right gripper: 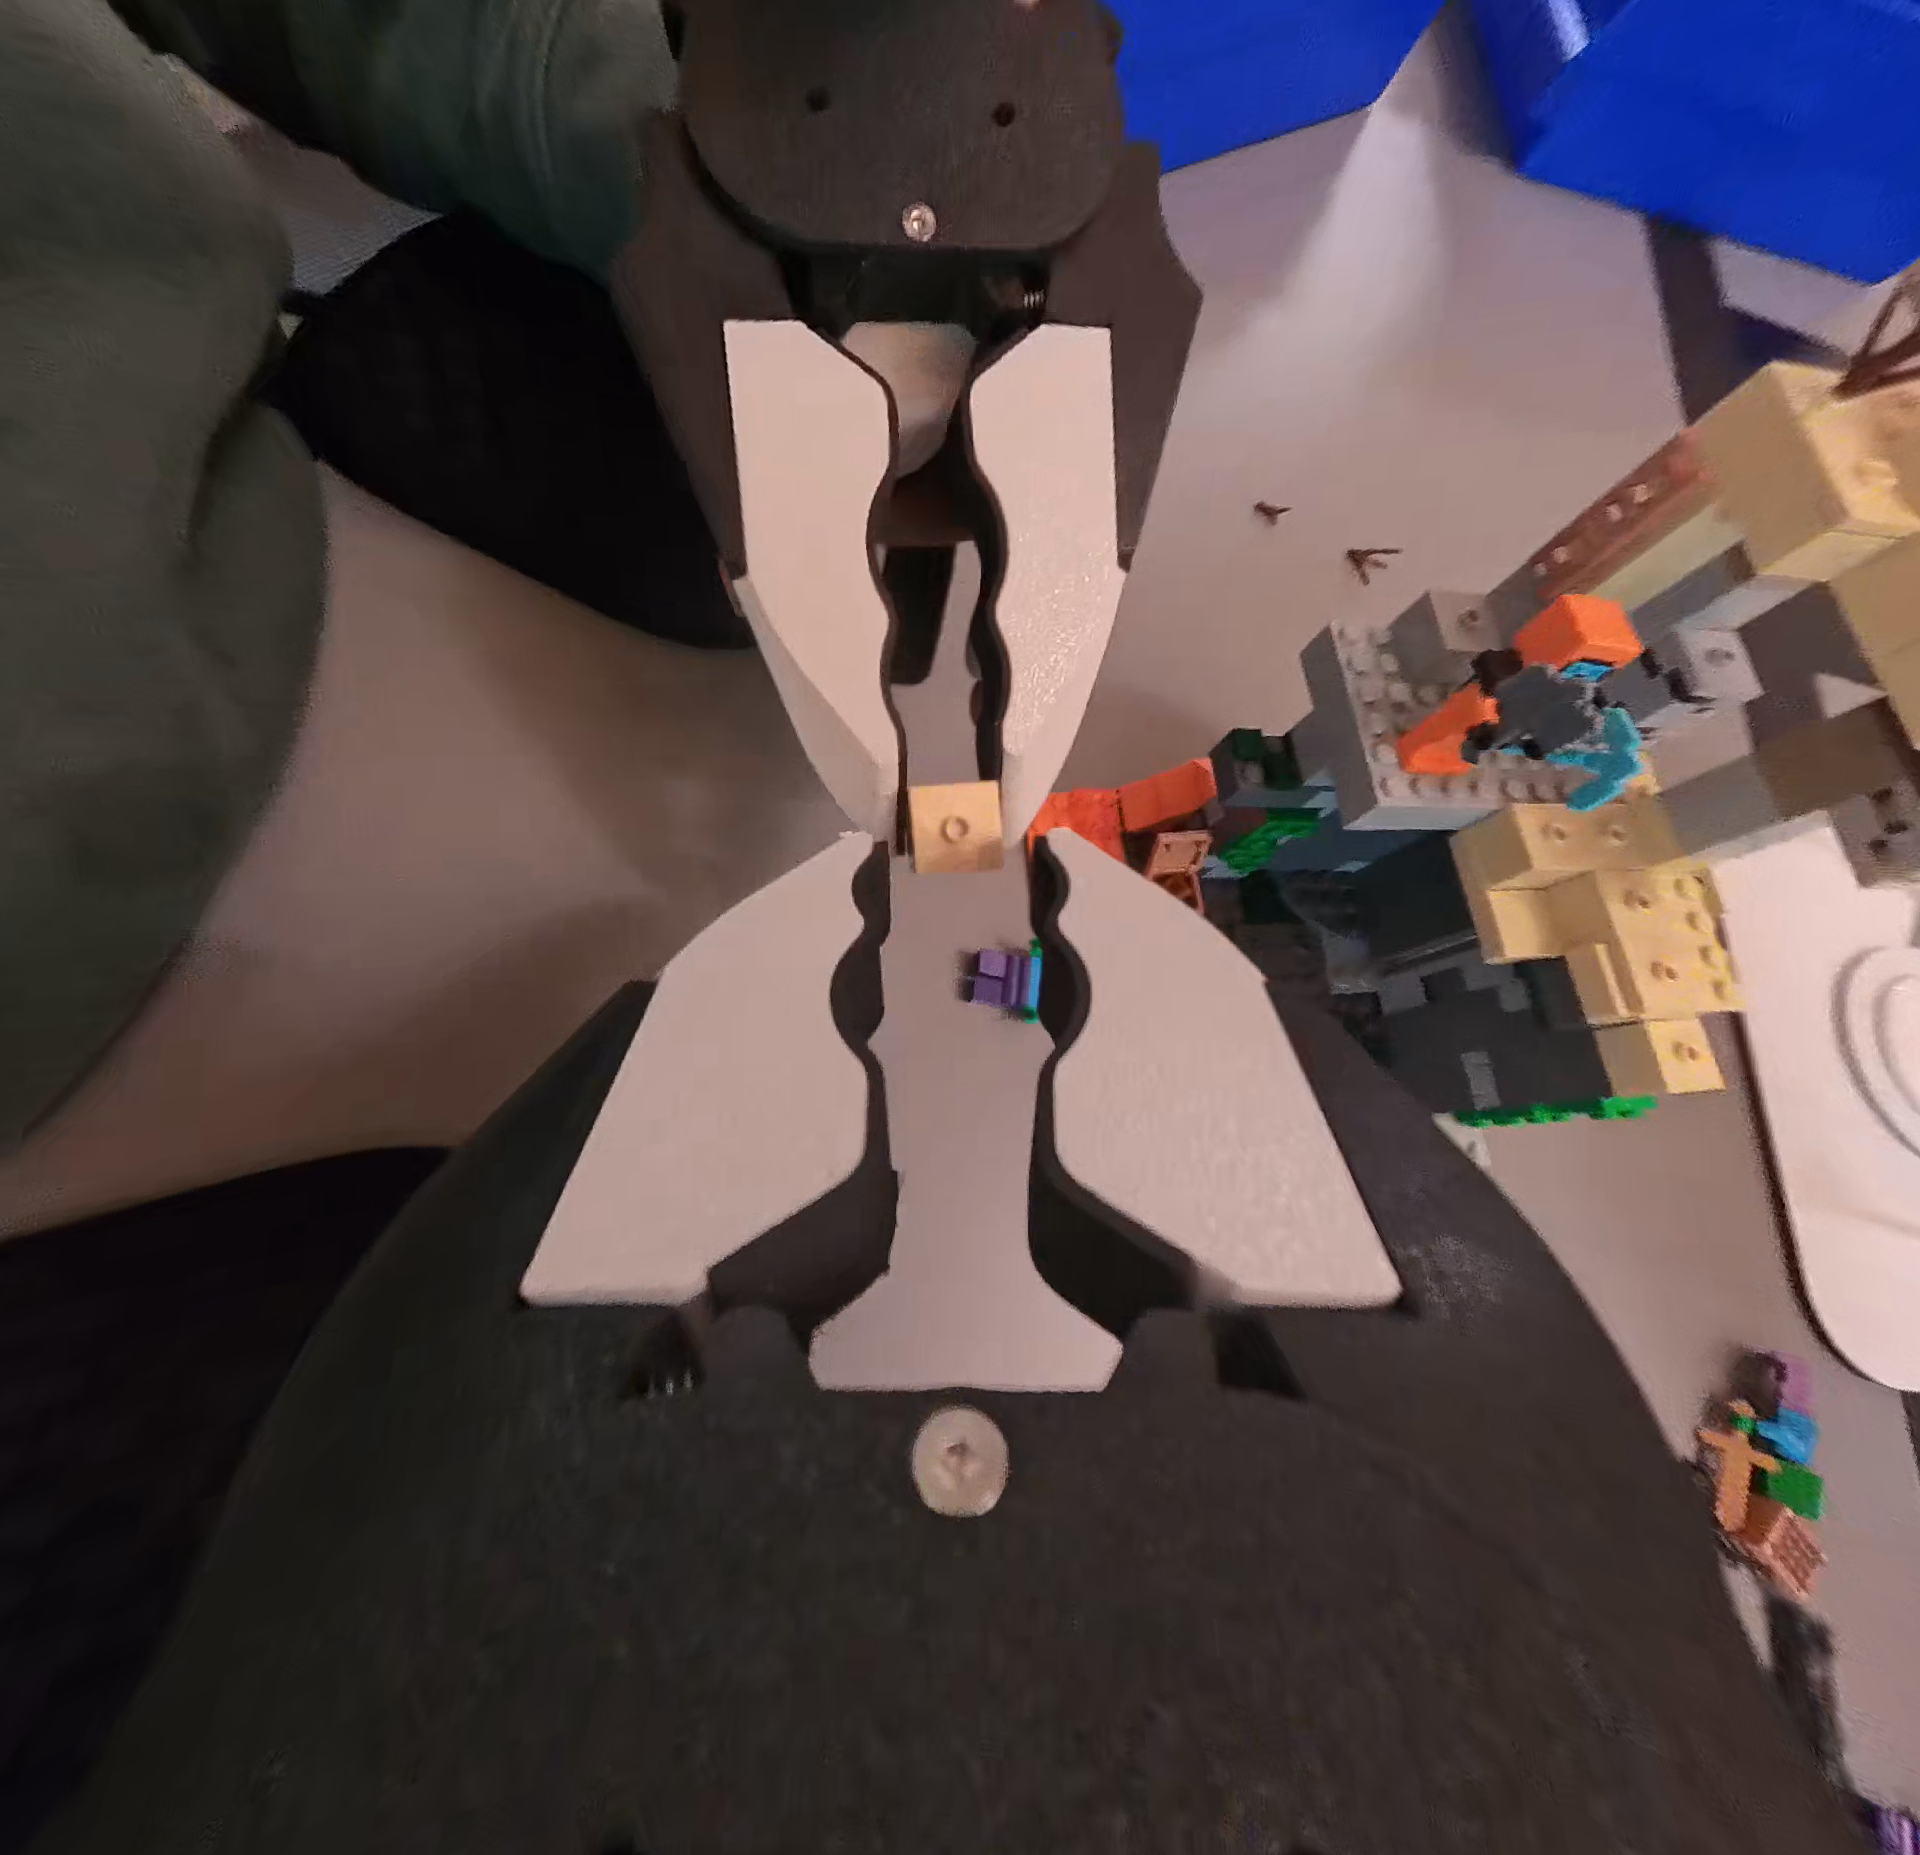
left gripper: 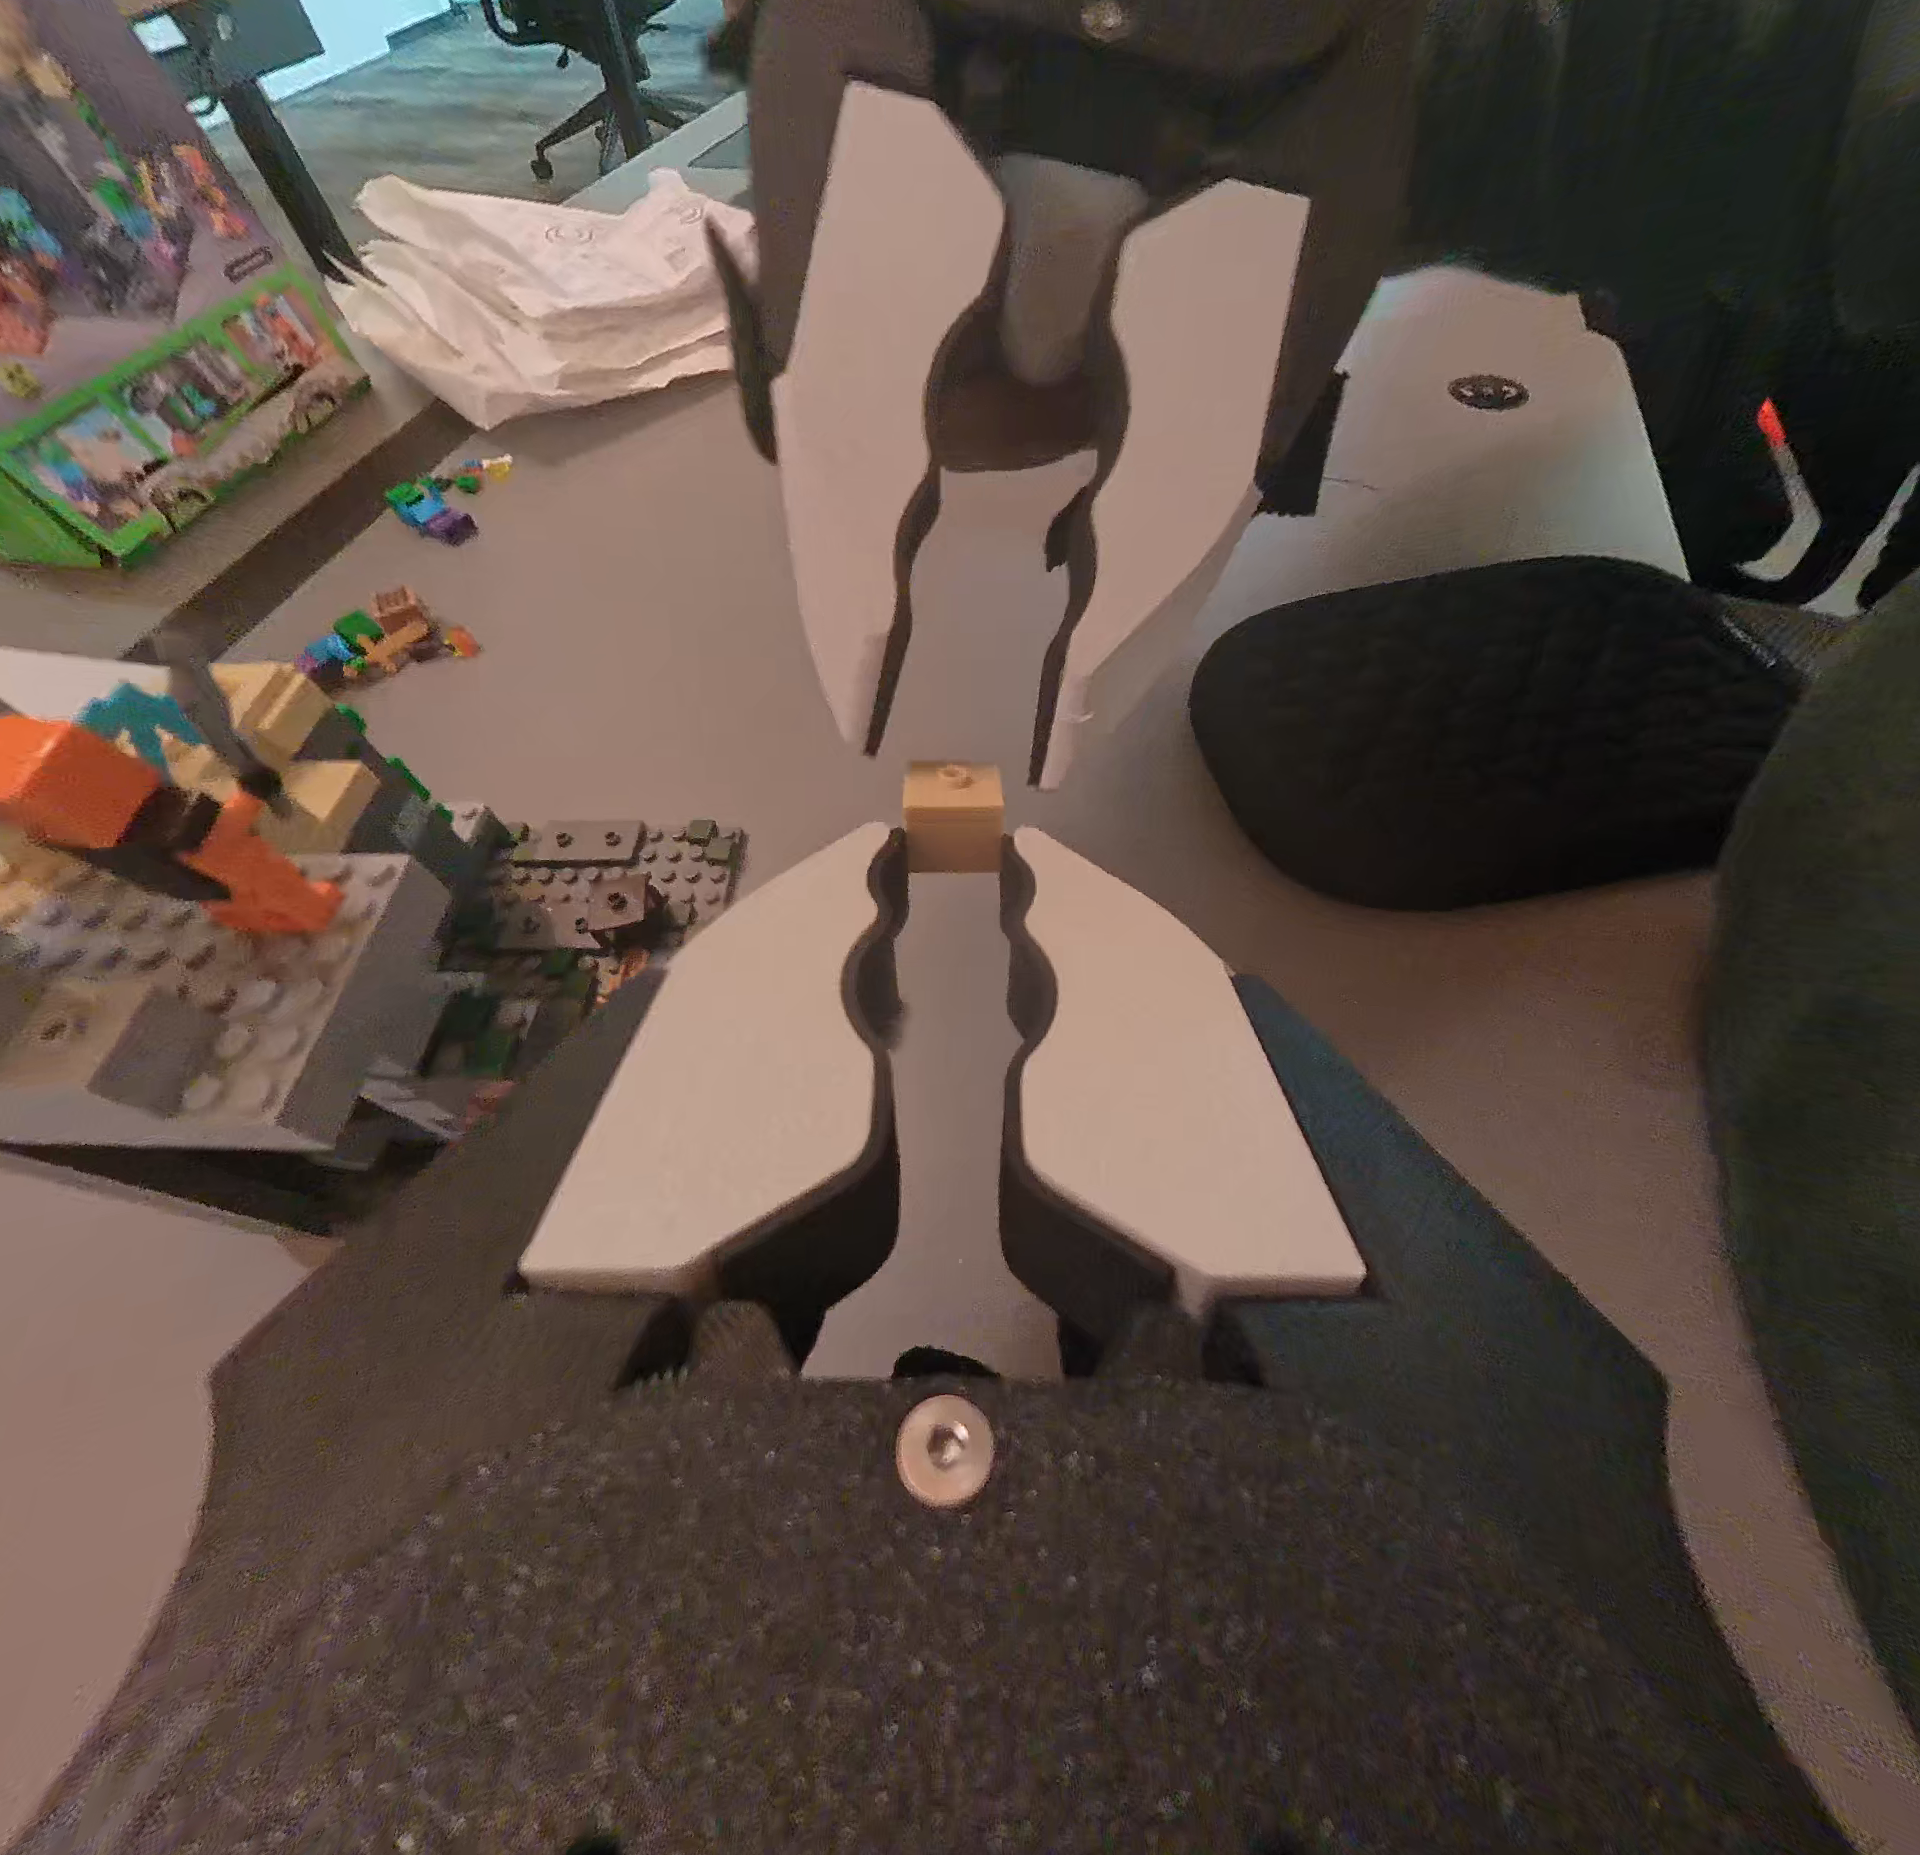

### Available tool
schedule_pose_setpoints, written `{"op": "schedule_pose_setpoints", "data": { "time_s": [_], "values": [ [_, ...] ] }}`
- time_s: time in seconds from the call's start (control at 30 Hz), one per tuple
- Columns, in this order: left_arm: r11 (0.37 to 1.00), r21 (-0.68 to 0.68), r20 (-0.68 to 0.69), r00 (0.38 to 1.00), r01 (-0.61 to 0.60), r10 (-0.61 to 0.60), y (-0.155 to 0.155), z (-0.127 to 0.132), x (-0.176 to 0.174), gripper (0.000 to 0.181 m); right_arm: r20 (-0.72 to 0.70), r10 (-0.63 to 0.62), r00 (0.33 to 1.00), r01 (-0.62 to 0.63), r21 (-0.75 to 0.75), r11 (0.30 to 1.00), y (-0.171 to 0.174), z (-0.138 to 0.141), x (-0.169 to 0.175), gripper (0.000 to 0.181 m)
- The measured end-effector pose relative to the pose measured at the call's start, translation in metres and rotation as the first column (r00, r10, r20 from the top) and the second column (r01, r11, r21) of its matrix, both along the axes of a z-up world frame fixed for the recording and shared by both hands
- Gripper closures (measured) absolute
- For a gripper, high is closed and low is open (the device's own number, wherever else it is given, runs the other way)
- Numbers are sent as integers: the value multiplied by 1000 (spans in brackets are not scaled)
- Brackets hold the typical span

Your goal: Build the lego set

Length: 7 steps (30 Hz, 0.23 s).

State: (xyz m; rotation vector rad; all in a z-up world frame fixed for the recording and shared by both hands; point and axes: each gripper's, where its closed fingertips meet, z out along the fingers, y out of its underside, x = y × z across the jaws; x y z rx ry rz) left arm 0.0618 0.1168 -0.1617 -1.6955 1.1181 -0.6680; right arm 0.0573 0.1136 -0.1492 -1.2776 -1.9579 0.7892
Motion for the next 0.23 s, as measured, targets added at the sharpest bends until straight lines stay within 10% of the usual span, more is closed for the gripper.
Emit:
{"op": "schedule_pose_setpoints", "data": {
  "time_s": [0.03, 0.23],
  "values": [
    [1000, 19, -11, 1000, 7, -7, 0, 1, 1, 165, 21, 12, 1000, -12, -9, 1000, 0, -1, -1, 157],
    [1000, 30, -10, 1000, -4, 5, 6, 3, -1, 165, 99, 55, 994, -49, -58, 997, 7, 1, -3, 165]
  ]
}}
